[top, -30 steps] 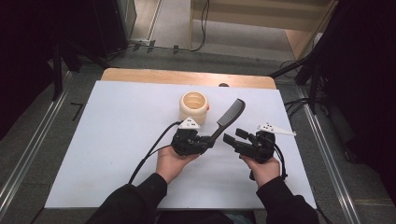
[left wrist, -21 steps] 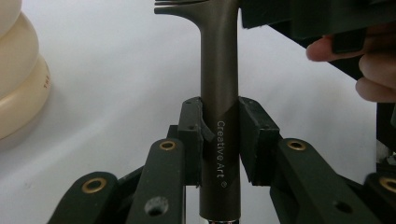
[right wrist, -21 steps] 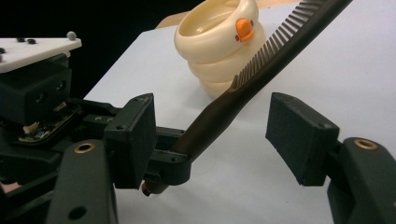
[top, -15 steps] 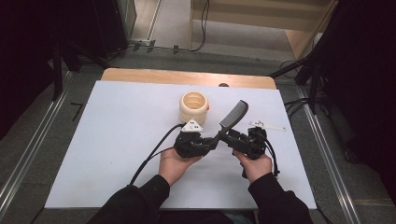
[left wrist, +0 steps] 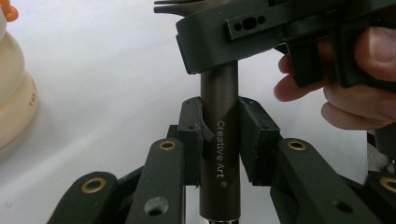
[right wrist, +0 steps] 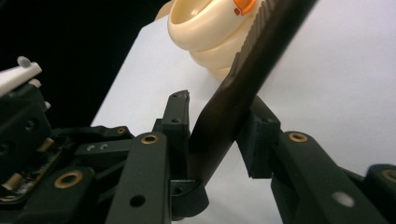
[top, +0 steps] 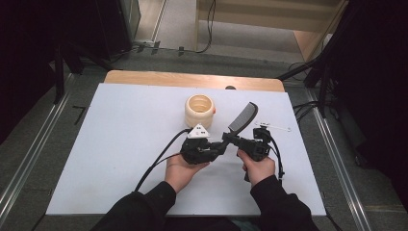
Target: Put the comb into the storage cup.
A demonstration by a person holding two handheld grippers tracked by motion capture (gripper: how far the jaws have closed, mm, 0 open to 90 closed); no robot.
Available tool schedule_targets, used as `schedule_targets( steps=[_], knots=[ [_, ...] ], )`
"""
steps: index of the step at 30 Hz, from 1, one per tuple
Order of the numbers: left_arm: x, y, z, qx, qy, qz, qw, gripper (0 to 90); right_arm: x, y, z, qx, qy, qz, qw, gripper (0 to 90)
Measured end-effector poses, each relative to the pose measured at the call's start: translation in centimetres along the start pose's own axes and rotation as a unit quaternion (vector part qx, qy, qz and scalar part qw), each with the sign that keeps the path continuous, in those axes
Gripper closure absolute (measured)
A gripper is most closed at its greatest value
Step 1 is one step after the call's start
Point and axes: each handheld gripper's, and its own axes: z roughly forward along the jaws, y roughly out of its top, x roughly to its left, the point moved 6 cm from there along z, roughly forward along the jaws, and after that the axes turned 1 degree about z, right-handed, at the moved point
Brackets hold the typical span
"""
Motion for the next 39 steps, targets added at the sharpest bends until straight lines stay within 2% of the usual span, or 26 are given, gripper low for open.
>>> schedule_targets(
  steps=[1,3,5,7,10,12,14,16,18,21,25,31,36,39],
  knots=[
    [0.0,0.0,0.0,-0.001,-0.001,0.000,1.0000,72.8,0.0,0.0,-0.1,0.001,0.006,0.012,0.9999,66.6],
    [0.0,0.0,0.0,-0.002,-0.004,0.001,1.0000,72.8,0.0,0.1,-0.2,0.001,0.012,0.020,0.9997,67.8],
    [0.0,0.1,0.0,-0.004,-0.013,-0.006,0.9999,72.6,0.1,0.1,-0.3,0.000,0.014,0.023,0.9996,68.4],
    [-0.1,0.2,-0.2,-0.007,-0.014,0.000,0.9999,72.5,0.2,0.2,-0.4,0.000,0.020,0.023,0.9995,68.9],
    [-0.1,0.4,-0.4,-0.014,-0.017,-0.001,0.9998,72.0,0.5,0.3,-0.6,-0.005,0.030,0.028,0.9992,69.4],
    [-0.1,0.4,-0.5,-0.010,-0.021,-0.007,0.9997,71.1,0.7,0.4,-0.7,-0.005,0.032,0.024,0.9992,69.6],
    [0.1,0.2,-0.6,0.005,-0.028,-0.016,0.9995,65.0,0.8,0.5,-0.8,-0.011,0.027,0.016,0.9995,69.7],
    [0.2,-0.1,-0.6,0.019,-0.026,-0.012,0.9994,61.4,0.7,0.7,-0.9,-0.013,0.025,0.012,0.9995,69.7],
    [0.2,-0.2,-0.8,0.029,-0.030,-0.015,0.9990,55.5,0.4,0.8,-1.0,-0.016,0.016,0.005,0.9997,69.7],
    [0.5,-0.3,-1.4,0.038,-0.035,-0.022,0.9984,48.9,0.2,0.9,-1.0,-0.018,-0.008,-0.018,0.9997,69.7],
    [0.9,-0.7,-2.1,0.055,-0.051,-0.035,0.9966,42.0,0.2,0.9,-1.0,-0.017,-0.015,-0.027,0.9994,69.7],
    [1.2,-1.5,-3.2,0.080,-0.060,-0.035,0.9943,37.0,0.2,1.0,-0.9,-0.018,-0.022,-0.044,0.9986,69.7],
    [1.6,-1.8,-4.2,0.080,-0.073,-0.050,0.9929,33.7,0.1,1.3,-0.8,-0.019,-0.023,-0.048,0.9984,69.7],
    [1.8,-2.0,-4.7,0.082,-0.074,-0.047,0.9927,33.7,0.1,1.3,-0.7,-0.020,-0.023,-0.049,0.9983,69.7]
  ],
)
